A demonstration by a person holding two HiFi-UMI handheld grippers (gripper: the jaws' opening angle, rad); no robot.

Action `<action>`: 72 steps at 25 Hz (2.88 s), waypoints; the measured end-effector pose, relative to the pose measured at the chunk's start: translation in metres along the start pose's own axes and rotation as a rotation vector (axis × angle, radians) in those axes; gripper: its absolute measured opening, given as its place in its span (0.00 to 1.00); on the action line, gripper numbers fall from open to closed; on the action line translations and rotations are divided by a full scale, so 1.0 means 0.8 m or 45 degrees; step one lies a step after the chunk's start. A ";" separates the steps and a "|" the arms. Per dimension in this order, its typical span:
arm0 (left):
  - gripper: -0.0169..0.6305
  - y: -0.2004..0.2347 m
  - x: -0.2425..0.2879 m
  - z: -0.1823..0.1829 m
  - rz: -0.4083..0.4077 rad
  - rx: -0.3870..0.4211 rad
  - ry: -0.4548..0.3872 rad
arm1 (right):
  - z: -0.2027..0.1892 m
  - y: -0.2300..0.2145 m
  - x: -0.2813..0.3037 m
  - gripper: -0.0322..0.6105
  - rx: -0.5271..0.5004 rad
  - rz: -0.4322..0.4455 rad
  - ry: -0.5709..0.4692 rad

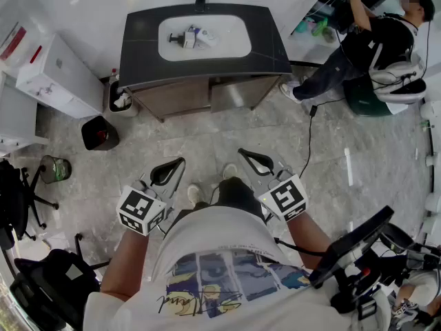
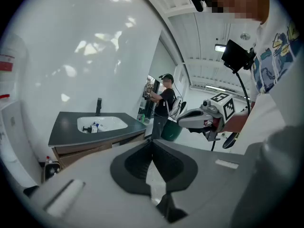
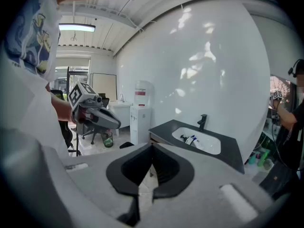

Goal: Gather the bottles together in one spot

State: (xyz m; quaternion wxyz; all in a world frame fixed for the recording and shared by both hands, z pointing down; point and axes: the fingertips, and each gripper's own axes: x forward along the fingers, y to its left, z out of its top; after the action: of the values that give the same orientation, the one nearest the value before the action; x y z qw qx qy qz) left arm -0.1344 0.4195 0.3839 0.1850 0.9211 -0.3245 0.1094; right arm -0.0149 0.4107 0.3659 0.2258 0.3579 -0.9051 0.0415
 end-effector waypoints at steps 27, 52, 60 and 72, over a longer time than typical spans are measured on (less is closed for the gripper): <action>0.09 0.054 0.209 0.113 0.179 -0.013 -0.037 | 0.005 -0.226 0.045 0.13 -0.146 0.117 -0.050; 0.16 0.337 0.362 0.166 0.283 -0.097 0.056 | 0.038 -0.365 0.201 0.18 0.004 -0.052 0.014; 0.16 0.423 0.421 0.152 0.237 -0.240 0.097 | 0.055 -0.379 0.245 0.18 0.039 -0.122 0.058; 0.20 0.511 0.545 0.106 0.508 -0.525 0.125 | 0.029 -0.466 0.243 0.18 0.069 -0.070 0.143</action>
State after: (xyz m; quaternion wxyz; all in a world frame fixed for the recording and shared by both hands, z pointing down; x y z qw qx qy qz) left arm -0.0546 -0.1530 0.5577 0.3587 0.7757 -0.5053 0.1197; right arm 0.0998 0.0065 0.3980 0.2675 0.3858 -0.8793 0.0798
